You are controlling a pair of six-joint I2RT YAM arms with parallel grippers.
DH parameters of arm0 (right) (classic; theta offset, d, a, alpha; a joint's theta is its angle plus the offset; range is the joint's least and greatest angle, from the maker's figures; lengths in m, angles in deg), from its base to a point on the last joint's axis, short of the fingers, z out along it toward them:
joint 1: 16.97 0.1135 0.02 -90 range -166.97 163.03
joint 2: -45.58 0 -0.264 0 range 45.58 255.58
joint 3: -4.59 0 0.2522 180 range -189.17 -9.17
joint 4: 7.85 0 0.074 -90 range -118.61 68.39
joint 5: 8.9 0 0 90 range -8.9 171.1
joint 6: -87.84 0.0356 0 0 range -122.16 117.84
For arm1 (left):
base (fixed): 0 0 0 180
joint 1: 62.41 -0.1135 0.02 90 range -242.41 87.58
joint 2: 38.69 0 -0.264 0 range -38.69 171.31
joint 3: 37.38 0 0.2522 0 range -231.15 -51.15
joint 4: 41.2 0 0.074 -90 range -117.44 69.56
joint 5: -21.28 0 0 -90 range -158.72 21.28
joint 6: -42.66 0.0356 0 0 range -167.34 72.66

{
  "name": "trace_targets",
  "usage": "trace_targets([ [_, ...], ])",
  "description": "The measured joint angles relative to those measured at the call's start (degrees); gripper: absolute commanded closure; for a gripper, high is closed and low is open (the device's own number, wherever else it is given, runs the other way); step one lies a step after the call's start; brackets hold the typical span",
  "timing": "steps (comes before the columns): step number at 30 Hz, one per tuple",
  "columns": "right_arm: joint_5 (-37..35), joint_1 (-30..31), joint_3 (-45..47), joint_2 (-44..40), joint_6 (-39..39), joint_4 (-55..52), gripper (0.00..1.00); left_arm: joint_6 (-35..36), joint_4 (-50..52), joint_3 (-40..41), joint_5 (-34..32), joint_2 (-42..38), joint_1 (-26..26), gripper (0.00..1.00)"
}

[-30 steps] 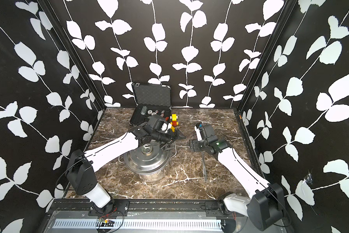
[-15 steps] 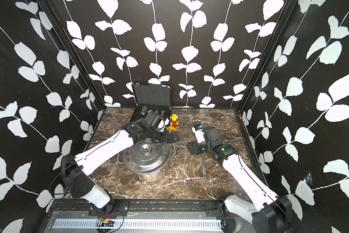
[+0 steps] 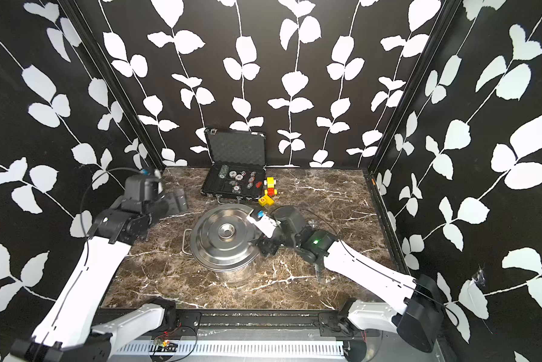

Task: Stir the soup with a spoon
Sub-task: Pick up the lid from the pan.

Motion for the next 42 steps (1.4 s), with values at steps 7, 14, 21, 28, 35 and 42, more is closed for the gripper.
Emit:
trace_targets([
  [7, 4.5, 1.0, -7.5, 12.5, -0.9, 8.5, 0.18, 0.5, -0.1, 7.1, -2.2, -4.4, -1.7, 0.01],
  [14, 8.2, 1.2, -9.7, 18.9, -0.8, 11.9, 0.17, 2.1, -1.3, 9.7, -6.7, -6.8, -1.8, 0.01],
  [21, 10.6, 1.3, -11.7, 23.5, -0.5, 14.8, 0.17, 3.9, -2.3, 10.5, -8.4, -6.8, -1.8, 0.01],
  [28, 10.8, 1.3, -11.7, 24.9, -1.2, 16.4, 0.22, 4.7, -3.1, 11.2, -9.1, -7.0, -1.8, 0.01],
  [35, 11.1, 1.4, -11.7, 25.1, -1.8, 16.7, 0.41, 4.7, -3.7, 11.4, -9.2, -7.3, -1.8, 0.01],
  [42, 11.1, 1.4, -11.9, 25.1, -2.1, 17.2, 0.61, 4.7, -4.1, 11.5, -9.2, -7.9, -1.8, 0.01],
])
